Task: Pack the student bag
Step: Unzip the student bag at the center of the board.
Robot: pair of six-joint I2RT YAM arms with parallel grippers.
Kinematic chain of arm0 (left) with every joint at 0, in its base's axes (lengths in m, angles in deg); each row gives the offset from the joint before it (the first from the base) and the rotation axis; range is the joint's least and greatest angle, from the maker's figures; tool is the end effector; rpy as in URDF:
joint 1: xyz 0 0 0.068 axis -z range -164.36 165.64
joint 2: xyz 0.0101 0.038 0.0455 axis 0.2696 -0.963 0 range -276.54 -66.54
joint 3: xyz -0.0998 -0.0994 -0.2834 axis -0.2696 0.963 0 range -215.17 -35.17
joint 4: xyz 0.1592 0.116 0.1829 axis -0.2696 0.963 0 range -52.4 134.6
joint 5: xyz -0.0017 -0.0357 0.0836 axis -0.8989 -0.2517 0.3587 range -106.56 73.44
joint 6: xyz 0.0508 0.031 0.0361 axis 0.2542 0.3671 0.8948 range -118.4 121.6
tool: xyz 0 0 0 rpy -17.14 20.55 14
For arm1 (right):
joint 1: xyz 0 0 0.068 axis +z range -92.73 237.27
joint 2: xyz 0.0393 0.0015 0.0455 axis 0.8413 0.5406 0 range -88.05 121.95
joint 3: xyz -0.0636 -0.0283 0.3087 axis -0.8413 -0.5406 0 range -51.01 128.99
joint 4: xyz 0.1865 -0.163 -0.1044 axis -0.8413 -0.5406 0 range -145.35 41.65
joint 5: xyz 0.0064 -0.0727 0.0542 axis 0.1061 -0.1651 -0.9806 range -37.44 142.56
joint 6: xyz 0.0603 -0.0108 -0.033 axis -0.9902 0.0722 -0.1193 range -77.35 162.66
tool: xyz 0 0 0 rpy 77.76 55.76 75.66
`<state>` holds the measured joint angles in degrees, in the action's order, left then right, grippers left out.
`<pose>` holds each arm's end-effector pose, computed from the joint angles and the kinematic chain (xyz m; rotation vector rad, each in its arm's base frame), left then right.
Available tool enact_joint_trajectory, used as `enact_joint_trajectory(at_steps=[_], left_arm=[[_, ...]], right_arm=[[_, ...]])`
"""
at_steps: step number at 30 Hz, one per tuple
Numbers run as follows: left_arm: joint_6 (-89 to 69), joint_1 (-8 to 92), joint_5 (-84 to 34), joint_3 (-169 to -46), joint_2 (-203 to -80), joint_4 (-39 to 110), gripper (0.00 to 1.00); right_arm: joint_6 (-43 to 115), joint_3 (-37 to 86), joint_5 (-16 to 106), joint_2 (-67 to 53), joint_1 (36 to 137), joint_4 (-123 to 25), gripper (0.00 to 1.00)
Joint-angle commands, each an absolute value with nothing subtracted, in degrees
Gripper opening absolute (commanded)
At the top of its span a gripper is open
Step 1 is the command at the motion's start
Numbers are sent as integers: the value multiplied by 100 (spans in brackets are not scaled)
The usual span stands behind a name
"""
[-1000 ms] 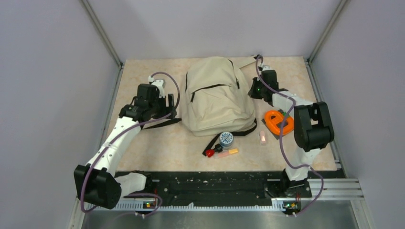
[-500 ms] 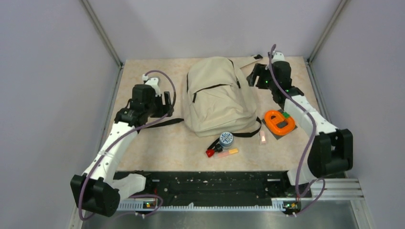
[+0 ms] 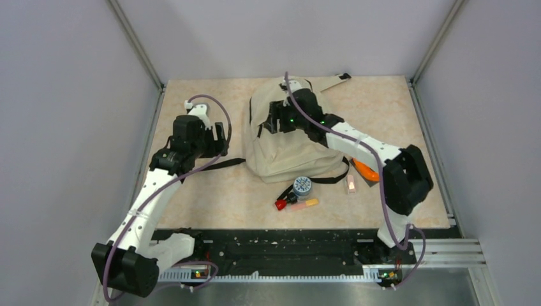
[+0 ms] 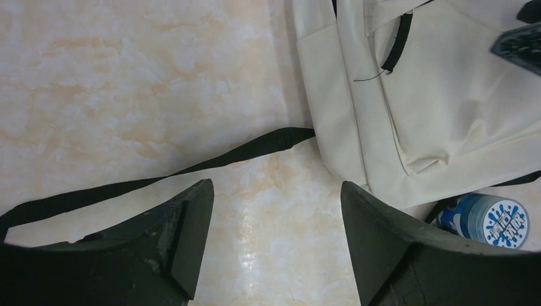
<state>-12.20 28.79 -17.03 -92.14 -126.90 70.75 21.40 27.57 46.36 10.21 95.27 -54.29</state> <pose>0.2219 -0.0524 0.3492 -0.0081 2.2215 -0.2697 0.3430 0.2756 0.3342 -0.3763 2.0662 0.7521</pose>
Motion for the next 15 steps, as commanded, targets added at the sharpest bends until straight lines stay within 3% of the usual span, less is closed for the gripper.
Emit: enact_joint_trajectory(at_steps=[1,15], left_arm=[[-1264,2848,-1396,-9164,-12535,6810,77],[-1255,2848,-1375,-9168,-12568,6801,77]], right_arm=[[2228,3800,5394,1804,9991,-5987,63],[2902,5396,7509,3306,10708,-6960,45]])
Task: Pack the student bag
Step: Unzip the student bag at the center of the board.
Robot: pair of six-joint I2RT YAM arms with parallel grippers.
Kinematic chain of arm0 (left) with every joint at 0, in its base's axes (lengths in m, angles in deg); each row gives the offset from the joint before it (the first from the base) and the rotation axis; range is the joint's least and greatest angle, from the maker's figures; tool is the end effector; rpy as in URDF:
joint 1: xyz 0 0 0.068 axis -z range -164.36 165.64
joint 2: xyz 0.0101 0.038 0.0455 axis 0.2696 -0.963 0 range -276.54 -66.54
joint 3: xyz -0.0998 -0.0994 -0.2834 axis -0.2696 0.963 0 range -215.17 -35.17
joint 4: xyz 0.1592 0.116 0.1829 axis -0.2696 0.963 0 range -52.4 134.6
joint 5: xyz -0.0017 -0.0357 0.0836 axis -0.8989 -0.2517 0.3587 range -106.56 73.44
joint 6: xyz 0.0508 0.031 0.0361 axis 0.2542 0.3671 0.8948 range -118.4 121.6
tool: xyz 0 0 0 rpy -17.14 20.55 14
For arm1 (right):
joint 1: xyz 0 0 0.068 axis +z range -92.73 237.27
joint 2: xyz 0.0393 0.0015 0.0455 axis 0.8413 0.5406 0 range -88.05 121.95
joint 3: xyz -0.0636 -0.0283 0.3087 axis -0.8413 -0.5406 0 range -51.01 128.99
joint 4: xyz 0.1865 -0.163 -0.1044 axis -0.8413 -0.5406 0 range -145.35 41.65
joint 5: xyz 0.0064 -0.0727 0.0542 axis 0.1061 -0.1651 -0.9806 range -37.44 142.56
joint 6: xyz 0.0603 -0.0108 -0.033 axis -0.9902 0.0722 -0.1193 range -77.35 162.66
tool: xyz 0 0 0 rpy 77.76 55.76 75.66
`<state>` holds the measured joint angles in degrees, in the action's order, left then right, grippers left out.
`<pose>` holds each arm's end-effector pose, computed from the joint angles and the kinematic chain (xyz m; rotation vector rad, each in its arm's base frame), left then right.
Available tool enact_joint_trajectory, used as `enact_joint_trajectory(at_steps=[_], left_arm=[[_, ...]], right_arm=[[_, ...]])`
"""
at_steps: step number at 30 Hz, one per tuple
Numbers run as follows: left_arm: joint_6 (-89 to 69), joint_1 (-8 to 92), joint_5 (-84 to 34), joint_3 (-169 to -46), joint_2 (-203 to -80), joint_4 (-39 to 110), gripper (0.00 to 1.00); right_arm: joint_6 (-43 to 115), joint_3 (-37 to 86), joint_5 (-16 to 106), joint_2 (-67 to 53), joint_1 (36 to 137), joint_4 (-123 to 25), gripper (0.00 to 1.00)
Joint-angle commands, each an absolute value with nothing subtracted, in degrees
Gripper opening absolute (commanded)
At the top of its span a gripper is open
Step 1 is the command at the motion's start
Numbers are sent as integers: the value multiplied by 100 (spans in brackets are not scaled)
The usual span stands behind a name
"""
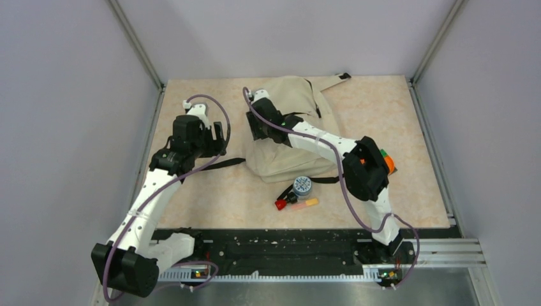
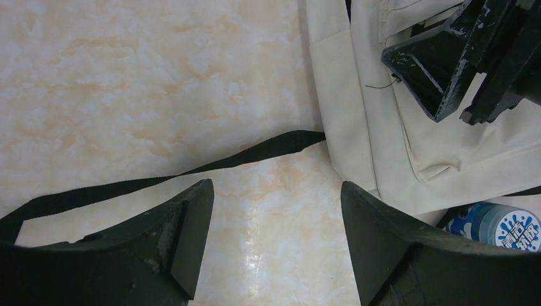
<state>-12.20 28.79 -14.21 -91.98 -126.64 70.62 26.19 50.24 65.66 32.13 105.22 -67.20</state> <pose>0.2215 -0.0494 0.3494 -0.0356 2.2119 -0.2169 0.3685 0.3892 0.2762 -0.4843 2.1817 0.3662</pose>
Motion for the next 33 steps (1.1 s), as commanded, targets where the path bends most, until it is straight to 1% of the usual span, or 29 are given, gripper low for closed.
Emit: enact_joint_trajectory(at_steps=[1,4,5,8,10,13,16,23,28,33], left_arm=[[-1258,2848,-1375,-9168,-12569,6805,77],[-1255,2848,-1375,-9169,-12566,6810,77],[-1255,2848,-1370,-9168,-12574,6815,77],[-1255,2848,-1353,-9168,-12570,6810,77],[-1248,2848,-1332,-9169,-12574,6817,77],[-1238,2848,-1318,-9168,-12561,6819,77],[-1237,2848,-1335,-9168,-12570,6819,77],[-1237,2848,-1374,-9168,-12593,6821,77],[-1237,2848,-1407,-9168,-12615,6822,77],[-1237,2848,-1419,-9168,-12630,6819,77]], right_arm=[[2926,5379,7563,3299,10732,-6950,40],[2930,5248,7568,3177,10746,-6855,29],[2927,5183,7588,3130,10746,-6784,22],[2989,5054,7746,3025,10746,-6688,7],[3046,5022,7885,2960,10744,-6688,0],[3133,4926,8065,2781,10726,-6657,0],[3161,4797,7897,2528,10605,-6610,0],[2916,4685,6500,2218,9900,-6798,0],[2839,4438,5904,2078,9504,-6709,0],[2830,4311,5768,2097,9148,-6740,0]])
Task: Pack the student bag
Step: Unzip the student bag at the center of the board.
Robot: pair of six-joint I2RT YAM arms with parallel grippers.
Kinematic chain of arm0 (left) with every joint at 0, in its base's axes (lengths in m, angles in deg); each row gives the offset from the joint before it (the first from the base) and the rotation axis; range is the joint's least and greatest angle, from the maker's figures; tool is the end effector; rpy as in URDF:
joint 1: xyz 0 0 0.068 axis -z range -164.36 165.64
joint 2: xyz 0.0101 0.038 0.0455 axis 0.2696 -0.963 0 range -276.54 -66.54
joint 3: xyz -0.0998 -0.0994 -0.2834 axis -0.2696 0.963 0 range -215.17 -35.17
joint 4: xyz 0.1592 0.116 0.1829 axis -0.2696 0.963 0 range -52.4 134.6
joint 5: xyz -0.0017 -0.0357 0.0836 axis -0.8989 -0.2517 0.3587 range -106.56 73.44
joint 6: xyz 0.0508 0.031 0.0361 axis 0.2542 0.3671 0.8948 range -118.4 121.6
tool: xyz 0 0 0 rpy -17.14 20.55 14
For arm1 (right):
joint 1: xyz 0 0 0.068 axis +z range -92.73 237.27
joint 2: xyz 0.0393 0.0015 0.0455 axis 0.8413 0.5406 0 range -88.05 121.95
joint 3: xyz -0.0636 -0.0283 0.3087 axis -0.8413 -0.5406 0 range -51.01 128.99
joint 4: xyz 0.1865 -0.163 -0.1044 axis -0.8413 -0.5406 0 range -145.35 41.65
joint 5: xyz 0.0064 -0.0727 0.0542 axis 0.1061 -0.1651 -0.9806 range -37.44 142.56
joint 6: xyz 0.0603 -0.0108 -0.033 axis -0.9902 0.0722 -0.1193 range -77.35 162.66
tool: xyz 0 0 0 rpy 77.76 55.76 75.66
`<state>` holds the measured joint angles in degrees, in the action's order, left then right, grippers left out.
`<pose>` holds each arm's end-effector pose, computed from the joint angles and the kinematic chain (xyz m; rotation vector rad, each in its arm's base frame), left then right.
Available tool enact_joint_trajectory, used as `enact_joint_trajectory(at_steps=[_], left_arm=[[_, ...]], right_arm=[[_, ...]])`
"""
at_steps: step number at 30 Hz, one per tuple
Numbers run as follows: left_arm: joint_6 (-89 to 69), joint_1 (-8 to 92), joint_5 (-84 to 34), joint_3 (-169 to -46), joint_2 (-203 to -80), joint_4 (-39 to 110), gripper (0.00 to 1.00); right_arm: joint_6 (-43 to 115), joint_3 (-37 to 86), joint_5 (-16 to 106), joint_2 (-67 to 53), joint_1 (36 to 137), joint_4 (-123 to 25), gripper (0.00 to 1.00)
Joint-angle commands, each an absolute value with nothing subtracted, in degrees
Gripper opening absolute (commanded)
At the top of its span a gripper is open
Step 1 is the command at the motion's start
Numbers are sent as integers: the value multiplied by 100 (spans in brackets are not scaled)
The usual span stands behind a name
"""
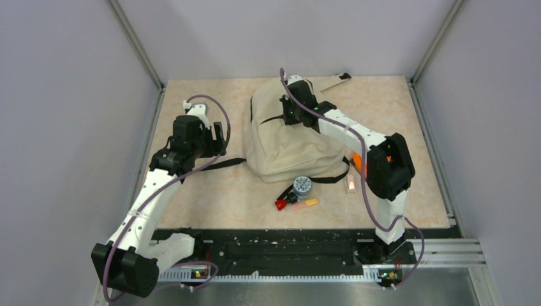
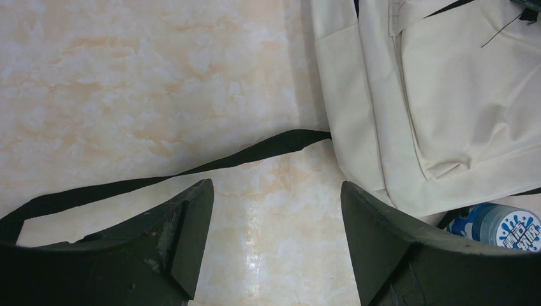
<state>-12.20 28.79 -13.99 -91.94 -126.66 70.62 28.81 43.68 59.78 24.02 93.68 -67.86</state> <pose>0.2216 -0.0492 0.3491 -0.0377 2.2124 -0.2125 0.4061 0.2905 0.3034 -0.3671 2.2002 0.3459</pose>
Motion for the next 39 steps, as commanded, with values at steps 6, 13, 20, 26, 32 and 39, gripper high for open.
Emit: enact_joint_trajectory(at_steps=[6,13,20,26,32,39], left_arm=[[-1237,2848,-1419,-9168,-12669,6820,77],[-1220,2850,-1385,-9177,-12682,6828,77],[-1211,2848,-1350,-9175,-12695,6837,77],[-1207,2850,-1331,-9173,-12692,6837,77],[-1206,2848,-1348,-9177,-12708,6837,77],[-1202,2848,-1347,-9168,-12688,6837,77]], right_arm=[[2887,3945,5776,1842,8845,-6680,0],[3002,3662,5706,1521,8471,-6733,0],[3125,3492,5658,1312,8059,-6722,0],[3067,3124,5422,1426,7607,-6606,0],[2992,2737,5287,1704,7409,-6492,0],[3053,2653,5633,1881,7386,-6554,0]])
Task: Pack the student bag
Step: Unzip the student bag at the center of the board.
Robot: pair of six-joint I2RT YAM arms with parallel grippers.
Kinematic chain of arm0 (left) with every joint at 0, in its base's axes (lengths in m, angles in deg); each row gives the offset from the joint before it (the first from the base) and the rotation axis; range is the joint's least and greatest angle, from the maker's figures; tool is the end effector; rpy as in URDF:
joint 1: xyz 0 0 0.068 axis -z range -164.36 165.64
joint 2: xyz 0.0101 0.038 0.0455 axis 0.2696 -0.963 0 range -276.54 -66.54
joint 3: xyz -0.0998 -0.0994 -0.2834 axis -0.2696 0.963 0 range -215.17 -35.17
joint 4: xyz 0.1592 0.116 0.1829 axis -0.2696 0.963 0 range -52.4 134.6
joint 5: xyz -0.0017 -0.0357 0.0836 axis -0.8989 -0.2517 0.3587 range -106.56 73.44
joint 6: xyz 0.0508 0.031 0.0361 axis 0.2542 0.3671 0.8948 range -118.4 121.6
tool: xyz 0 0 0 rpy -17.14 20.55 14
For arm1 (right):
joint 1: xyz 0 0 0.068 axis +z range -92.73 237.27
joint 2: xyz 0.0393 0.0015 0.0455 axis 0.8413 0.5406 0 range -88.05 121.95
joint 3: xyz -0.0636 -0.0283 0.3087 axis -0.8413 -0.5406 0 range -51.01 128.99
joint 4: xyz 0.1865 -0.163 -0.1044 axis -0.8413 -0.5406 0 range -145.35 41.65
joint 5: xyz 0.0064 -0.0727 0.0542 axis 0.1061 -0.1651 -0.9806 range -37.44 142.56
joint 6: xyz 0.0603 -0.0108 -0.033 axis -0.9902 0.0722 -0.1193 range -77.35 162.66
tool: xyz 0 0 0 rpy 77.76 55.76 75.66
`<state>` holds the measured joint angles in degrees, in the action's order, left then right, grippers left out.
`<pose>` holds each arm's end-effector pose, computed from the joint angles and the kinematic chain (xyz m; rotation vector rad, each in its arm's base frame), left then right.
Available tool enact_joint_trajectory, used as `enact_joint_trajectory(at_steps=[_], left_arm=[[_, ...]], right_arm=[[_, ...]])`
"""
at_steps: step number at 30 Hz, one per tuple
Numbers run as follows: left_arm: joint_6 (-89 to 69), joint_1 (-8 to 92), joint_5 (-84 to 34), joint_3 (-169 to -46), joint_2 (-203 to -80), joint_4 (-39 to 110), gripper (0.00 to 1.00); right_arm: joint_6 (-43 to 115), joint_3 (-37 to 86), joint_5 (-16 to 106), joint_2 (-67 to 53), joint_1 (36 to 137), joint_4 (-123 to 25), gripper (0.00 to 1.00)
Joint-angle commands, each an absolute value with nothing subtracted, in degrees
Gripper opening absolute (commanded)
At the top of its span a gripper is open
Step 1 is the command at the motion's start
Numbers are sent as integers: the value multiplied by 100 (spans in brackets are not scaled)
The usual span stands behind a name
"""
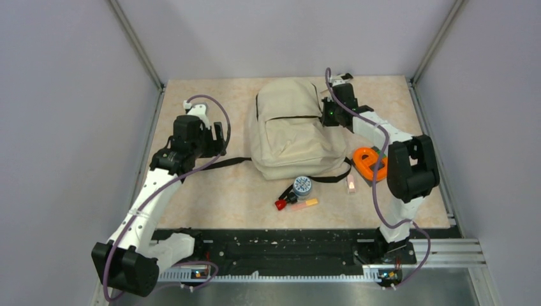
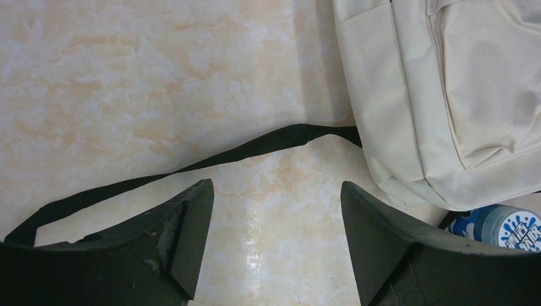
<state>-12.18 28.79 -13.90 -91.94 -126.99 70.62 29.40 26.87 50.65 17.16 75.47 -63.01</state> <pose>0.2230 -0.0494 0.3479 -0.0381 2.2179 -0.2093 0.4270 0.1422 0.2614 -0.1173 2.3212 0.3179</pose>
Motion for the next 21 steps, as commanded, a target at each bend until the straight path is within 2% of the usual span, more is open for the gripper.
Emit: enact_joint_trajectory(at_steps=[1,6,13,14,18,19,21], left_arm=[[-1194,2848,-1355,-9168,-12684,6837,77],[-1148,2848,-1492,-9152,-12620,6786,77],[-897,2856,-2532,-9047,-12500,6514,78],[-895,2856,-2699,-9034,-12497,6455,82],[-1035,2865,-3237,-9076,-12670,6091,84],[-1146,2865,-3394,-9143,-12764,5955,84],[-1389,2878,-3725,-9371,-13052,5784,85]], right_arm=[[3067,2693,5690,1878,7368,-6614,0],[3060,2567,5709,1733,7317,-6531,0],[3021,2670,5497,2330,7098,-6728,0],[3024,2627,5517,2295,7093,-6691,0],[3028,2540,5428,1958,7090,-6593,0],[3039,2559,5403,1844,7095,-6606,3],[3046,2567,5369,1609,7092,-6618,15]])
